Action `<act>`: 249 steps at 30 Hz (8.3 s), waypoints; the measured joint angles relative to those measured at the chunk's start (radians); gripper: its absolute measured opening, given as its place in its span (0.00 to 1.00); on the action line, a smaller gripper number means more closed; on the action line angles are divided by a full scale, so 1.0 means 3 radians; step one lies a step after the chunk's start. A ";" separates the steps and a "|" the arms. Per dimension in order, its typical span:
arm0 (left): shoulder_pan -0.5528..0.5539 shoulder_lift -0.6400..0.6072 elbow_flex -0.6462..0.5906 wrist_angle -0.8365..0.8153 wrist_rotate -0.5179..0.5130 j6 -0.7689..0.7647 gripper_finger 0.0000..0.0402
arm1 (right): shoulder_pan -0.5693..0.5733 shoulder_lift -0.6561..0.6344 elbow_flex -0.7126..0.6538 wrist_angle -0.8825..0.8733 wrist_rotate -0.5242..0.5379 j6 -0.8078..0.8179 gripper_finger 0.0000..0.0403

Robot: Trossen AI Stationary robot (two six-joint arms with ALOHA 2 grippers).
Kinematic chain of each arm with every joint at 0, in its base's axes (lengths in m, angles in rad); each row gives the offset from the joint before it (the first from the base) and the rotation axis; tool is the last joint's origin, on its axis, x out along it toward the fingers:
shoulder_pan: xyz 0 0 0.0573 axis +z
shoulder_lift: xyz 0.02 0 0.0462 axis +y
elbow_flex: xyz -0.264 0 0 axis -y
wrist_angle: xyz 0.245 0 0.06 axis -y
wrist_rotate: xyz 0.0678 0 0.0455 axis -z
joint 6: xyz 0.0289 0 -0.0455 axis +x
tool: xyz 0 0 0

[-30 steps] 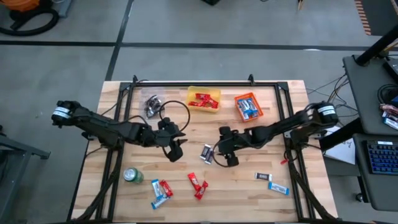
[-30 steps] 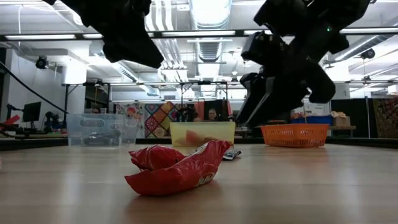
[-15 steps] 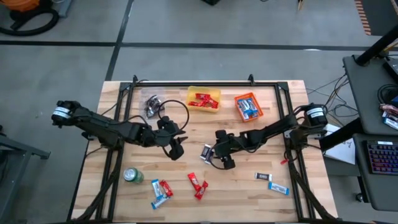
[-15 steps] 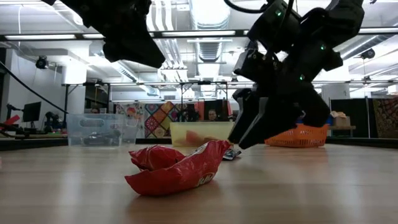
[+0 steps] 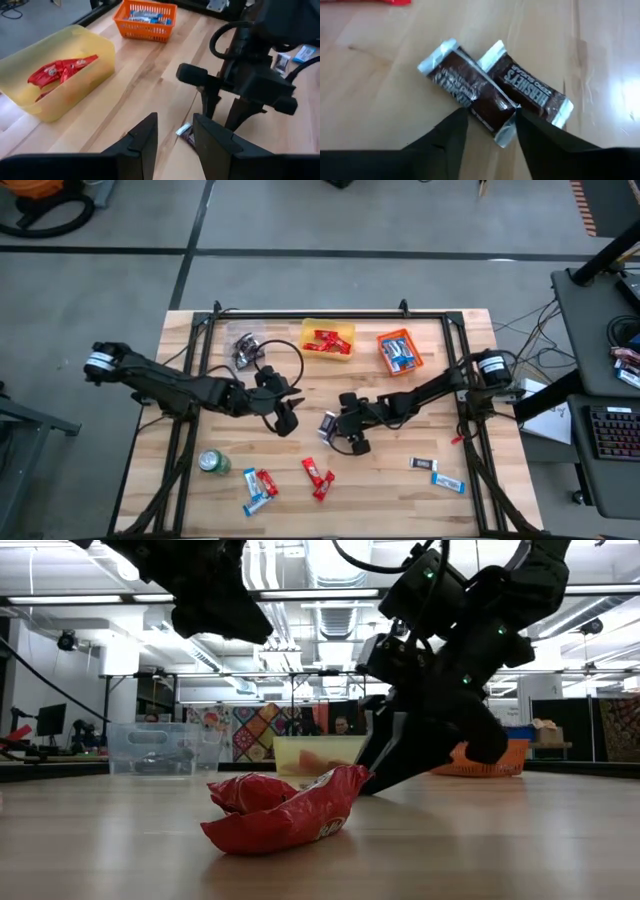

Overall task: Sort candy
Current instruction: Put the brown chocolate bar into the transparent bin, then put the red chocolate bar into the yellow bin

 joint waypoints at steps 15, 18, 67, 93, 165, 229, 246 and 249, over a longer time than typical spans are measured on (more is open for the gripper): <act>-0.0123 0.0499 -0.0006 0.0547 0.0263 0.0903 0.27 | -0.0057 -0.0090 0.0059 -0.0040 -0.0292 0.0585 0.02; -0.0221 0.0652 -0.0006 0.0781 0.0596 0.1346 0.27 | -0.0149 -0.0192 0.0058 0.0001 -0.0670 0.1047 0.02; -0.0165 0.0693 0.0092 0.0021 0.0615 0.1031 0.01 | -0.0477 -0.0323 0.0198 0.0323 -0.1734 0.2387 0.42; 0.2430 0.0363 0.0537 -0.2839 0.0633 0.0523 0.09 | -0.0580 -0.0324 0.0195 0.0229 -0.1539 0.2355 0.46; -0.1438 0.0971 0.0532 -0.1379 0.1331 -0.0447 0.33 | 0.0169 -0.0886 0.0192 -0.1346 -0.1024 0.2363 0.45; -0.0724 0.1289 0.0551 -0.0372 -0.0201 0.1220 0.06 | 0.0256 -0.0439 0.0193 0.0410 -0.0055 0.1540 0.45; -0.0638 0.1355 0.0550 0.0097 -0.0170 0.1286 0.07 | 0.0258 -0.0425 0.0193 0.0415 0.0207 0.1517 0.39; -0.0637 0.1355 0.0549 0.0097 -0.0170 0.1284 0.07 | 0.0260 -0.0425 0.0193 0.0408 0.0192 0.1517 0.31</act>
